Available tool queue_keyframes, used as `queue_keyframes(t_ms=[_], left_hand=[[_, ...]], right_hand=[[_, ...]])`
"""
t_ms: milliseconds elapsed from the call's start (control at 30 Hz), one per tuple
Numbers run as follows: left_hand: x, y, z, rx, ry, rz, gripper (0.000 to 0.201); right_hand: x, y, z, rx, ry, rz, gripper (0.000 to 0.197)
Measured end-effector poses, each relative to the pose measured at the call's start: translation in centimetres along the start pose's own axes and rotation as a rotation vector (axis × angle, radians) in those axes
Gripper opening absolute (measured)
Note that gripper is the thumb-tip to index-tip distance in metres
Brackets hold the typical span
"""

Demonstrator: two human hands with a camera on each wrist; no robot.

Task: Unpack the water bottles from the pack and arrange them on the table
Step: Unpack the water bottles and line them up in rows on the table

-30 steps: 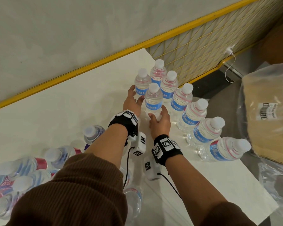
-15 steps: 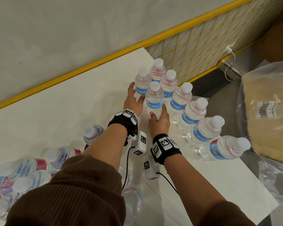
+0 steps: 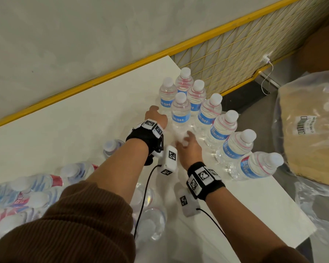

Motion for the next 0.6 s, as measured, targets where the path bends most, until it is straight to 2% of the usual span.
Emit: queue_keyframes(t_ms=[100, 200, 400, 600], left_hand=[[3.6, 0.4, -2.4, -0.048, -0.026, 0.103, 0.039], [7.7, 0.9, -4.4, -0.105, -0.07, 0.183, 0.036], [14.4, 2.4, -3.2, -0.415, -0.11, 0.22, 0.034], [16.9, 3.9, 1.0, -0.811, -0.13, 0.17, 0.04]], right_hand=[[3.8, 0.7, 0.6, 0.211, 0.126, 0.188, 0.029], [7.9, 1.1, 1.2, 0.302, 0.225, 0.377, 0.025], [14.3, 0.8, 1.6, 0.391, 0.289, 0.652, 0.045], [18.6, -0.1, 2.8, 0.432, 0.335, 0.715, 0.062]])
Point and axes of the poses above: each hand's wrist, its own x-axis away from the middle knuckle, its own y-axis out of the back of the hand, z = x × y, the point moved 6 cm from there along -x, towards the middle knuckle, and after that the axes turned 6 degrees about y, right-handed, at the moved point
